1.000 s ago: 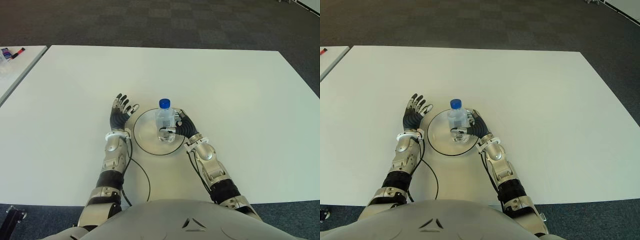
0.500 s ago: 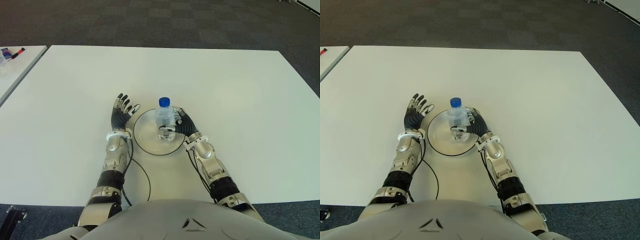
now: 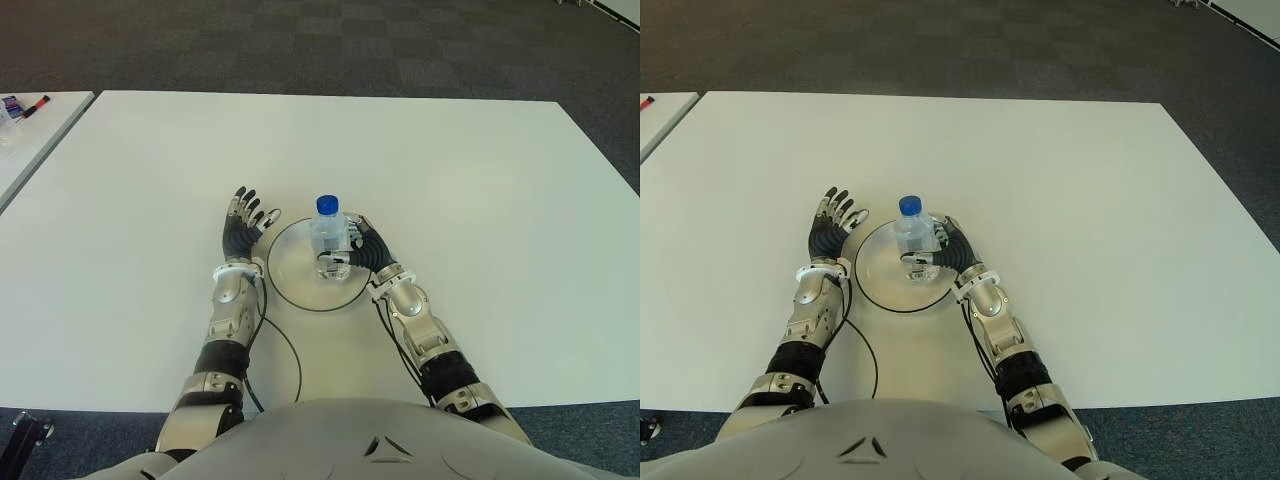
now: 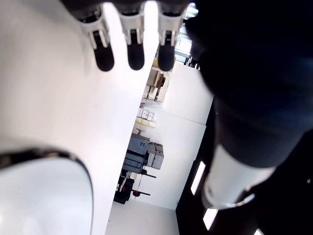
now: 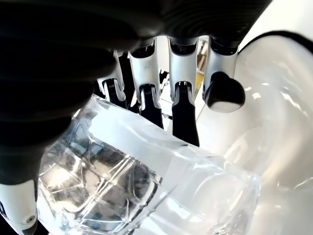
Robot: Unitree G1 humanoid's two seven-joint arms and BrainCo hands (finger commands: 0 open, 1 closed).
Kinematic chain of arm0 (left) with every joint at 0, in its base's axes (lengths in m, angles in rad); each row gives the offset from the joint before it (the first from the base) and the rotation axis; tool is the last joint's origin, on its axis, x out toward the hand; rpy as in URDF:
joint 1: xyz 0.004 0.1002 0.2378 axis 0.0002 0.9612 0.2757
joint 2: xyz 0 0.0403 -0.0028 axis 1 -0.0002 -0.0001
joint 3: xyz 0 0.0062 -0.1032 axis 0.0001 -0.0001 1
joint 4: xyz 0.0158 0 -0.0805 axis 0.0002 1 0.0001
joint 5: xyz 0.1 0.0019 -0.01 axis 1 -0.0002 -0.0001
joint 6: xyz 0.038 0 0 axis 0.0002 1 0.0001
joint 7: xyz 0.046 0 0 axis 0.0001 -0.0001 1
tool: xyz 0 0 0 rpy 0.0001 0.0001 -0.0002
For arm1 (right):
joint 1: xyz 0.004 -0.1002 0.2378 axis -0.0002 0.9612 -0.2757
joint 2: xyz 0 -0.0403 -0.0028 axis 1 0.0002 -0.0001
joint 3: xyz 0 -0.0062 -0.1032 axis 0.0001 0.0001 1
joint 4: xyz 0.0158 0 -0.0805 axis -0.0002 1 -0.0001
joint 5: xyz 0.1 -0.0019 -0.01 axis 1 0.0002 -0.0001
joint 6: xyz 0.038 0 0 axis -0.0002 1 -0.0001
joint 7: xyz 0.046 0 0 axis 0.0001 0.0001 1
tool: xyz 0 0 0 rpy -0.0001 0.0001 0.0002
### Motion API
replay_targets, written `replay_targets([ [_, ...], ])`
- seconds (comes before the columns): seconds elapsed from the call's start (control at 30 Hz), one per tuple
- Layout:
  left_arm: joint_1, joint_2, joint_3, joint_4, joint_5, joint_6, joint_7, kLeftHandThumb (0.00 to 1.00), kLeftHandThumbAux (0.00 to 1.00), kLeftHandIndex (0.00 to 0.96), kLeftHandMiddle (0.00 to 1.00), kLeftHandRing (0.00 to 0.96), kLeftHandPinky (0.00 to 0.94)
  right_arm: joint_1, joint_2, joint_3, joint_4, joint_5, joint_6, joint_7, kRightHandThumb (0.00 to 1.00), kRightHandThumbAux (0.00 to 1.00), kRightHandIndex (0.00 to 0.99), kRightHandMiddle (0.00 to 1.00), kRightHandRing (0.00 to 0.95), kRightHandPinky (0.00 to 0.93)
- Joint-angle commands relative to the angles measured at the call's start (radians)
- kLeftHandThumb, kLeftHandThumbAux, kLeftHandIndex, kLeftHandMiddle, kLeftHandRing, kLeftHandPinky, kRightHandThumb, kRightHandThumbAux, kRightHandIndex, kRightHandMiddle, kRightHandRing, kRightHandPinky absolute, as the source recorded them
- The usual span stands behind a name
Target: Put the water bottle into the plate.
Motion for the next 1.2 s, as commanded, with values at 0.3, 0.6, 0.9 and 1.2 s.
replay_targets([
  [0.3, -0.002, -0.074, 0.004, 0.041, -0.006, 0.02, 0.011, 0.0, 0.882, 0.087, 0.113, 0.109, 0.136, -0.011, -0.001, -0.012, 0.042, 0.031, -0.008, 0.005, 0.858, 0.676, 0.403, 0.542, 0.869, 0.853],
  [0.6, -0.006, -0.072, 0.006, 0.053, -0.006, 0.01, 0.01, 0.0, 0.882, 0.088, 0.112, 0.107, 0.138, -0.013, 0.015, -0.023, 0.051, 0.065, -0.033, 0.009, 0.857, 0.676, 0.403, 0.541, 0.878, 0.859],
  [0.9, -0.01, -0.069, 0.007, 0.065, -0.004, -0.001, 0.009, 0.0, 0.879, 0.092, 0.11, 0.107, 0.138, -0.045, 0.033, -0.059, 0.142, 0.186, -0.106, 0.097, 0.875, 0.672, 0.407, 0.525, 0.768, 0.783],
  [1.2, -0.009, -0.068, 0.007, 0.065, -0.004, 0.0, 0.01, 0.0, 0.879, 0.093, 0.109, 0.101, 0.126, -0.064, 0.066, -0.05, 0.179, 0.256, -0.188, 0.198, 0.926, 0.734, 0.138, 0.135, 0.182, 0.247],
])
